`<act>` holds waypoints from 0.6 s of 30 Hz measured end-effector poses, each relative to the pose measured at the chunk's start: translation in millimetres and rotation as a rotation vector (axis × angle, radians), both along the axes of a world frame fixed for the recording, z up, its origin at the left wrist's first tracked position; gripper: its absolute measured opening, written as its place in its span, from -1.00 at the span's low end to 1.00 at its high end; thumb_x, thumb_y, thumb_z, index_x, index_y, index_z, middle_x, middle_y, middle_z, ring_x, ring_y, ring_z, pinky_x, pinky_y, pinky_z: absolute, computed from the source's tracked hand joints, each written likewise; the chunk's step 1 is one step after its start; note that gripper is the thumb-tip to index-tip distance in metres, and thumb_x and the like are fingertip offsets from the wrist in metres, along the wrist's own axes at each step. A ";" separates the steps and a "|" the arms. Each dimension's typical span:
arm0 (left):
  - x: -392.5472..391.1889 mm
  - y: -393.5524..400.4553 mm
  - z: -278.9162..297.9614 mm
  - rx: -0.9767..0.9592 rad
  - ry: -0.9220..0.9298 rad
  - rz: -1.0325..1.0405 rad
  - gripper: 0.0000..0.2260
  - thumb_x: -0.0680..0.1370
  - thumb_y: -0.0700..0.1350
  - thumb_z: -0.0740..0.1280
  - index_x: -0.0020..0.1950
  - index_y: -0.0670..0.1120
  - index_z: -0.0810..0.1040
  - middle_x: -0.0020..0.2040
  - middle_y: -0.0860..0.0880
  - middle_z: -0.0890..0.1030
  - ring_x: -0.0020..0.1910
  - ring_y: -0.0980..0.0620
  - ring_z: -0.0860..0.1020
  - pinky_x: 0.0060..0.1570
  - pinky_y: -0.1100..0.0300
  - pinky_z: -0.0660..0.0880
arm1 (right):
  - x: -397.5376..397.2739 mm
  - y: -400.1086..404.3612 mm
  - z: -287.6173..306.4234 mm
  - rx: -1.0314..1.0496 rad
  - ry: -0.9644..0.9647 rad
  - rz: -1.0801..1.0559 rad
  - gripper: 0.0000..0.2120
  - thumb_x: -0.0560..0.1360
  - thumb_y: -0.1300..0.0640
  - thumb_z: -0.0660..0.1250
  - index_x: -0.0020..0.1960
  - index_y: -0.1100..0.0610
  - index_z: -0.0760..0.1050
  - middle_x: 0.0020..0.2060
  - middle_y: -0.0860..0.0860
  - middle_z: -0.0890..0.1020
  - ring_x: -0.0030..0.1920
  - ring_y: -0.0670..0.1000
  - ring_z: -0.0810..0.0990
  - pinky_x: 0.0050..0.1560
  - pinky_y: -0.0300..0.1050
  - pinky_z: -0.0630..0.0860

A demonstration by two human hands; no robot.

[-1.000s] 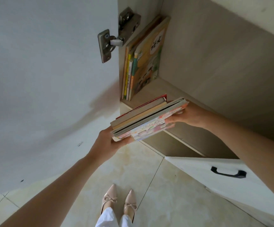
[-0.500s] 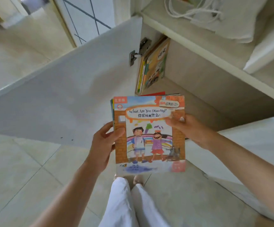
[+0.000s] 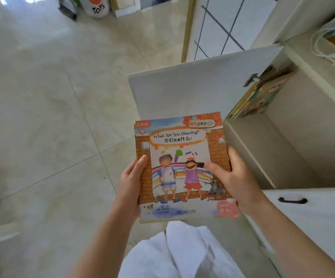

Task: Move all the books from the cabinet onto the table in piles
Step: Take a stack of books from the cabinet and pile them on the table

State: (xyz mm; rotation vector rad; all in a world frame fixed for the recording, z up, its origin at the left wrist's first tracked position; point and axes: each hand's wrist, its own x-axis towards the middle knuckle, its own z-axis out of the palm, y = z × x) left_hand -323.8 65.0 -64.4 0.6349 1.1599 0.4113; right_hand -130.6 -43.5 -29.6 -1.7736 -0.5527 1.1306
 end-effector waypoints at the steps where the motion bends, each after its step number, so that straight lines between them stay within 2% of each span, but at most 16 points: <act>1: -14.9 -2.9 3.9 0.006 -0.009 0.008 -0.71 0.55 0.02 0.29 0.22 -0.06 0.54 0.00 -0.17 0.70 -0.12 -0.20 0.69 -0.20 -0.07 0.65 | -12.9 1.9 2.3 0.001 -0.005 0.028 -0.71 0.55 0.14 0.34 0.22 -0.09 0.44 0.00 -0.14 0.70 -0.04 -0.09 0.71 -0.14 -0.12 0.66; 3: -49.4 -9.2 11.5 0.024 -0.033 0.021 -0.67 0.48 -0.02 0.36 0.24 -0.01 0.49 0.00 -0.15 0.71 -0.12 -0.17 0.70 -0.26 -0.02 0.65 | -41.5 7.3 7.5 0.007 0.001 0.081 -0.68 0.55 0.11 0.33 0.27 -0.09 0.40 0.03 -0.11 0.70 -0.03 -0.07 0.71 -0.12 -0.10 0.67; 8: -148.6 -31.9 26.2 0.110 -0.027 0.155 -0.53 0.37 -0.10 0.44 0.27 0.02 0.45 0.01 -0.13 0.70 -0.08 -0.20 0.69 -0.22 -0.06 0.64 | -128.8 19.2 13.5 0.009 0.076 0.233 -0.63 0.55 0.07 0.32 0.33 -0.10 0.36 0.07 -0.05 0.69 -0.02 0.02 0.71 -0.06 0.10 0.66; 12: -237.9 -60.5 35.5 0.165 0.026 0.375 -0.44 0.41 -0.13 0.44 0.35 0.11 0.34 0.03 -0.12 0.69 -0.10 -0.22 0.69 -0.29 -0.04 0.63 | -217.3 28.9 16.2 0.006 0.031 0.393 -0.63 0.56 0.07 0.30 0.34 -0.10 0.34 0.06 -0.08 0.67 -0.06 -0.05 0.71 -0.18 -0.09 0.67; 15: -305.9 -85.1 38.5 0.183 0.083 0.521 -0.48 0.47 -0.15 0.43 0.34 0.12 0.30 0.04 -0.12 0.69 -0.12 -0.20 0.70 -0.25 -0.10 0.63 | -286.7 36.7 20.0 0.011 0.031 0.530 -0.67 0.56 0.12 0.31 0.26 -0.13 0.33 0.01 -0.11 0.65 -0.11 -0.12 0.71 -0.29 -0.23 0.62; 18: -359.4 -108.0 41.9 0.170 0.109 0.655 -0.53 0.49 -0.19 0.42 0.31 0.11 0.35 0.05 -0.13 0.69 -0.10 -0.21 0.69 -0.16 -0.17 0.62 | -342.3 42.1 22.1 0.001 0.024 0.647 -0.67 0.51 0.18 0.38 0.19 -0.08 0.38 0.01 -0.07 0.66 -0.12 -0.13 0.71 -0.29 -0.24 0.62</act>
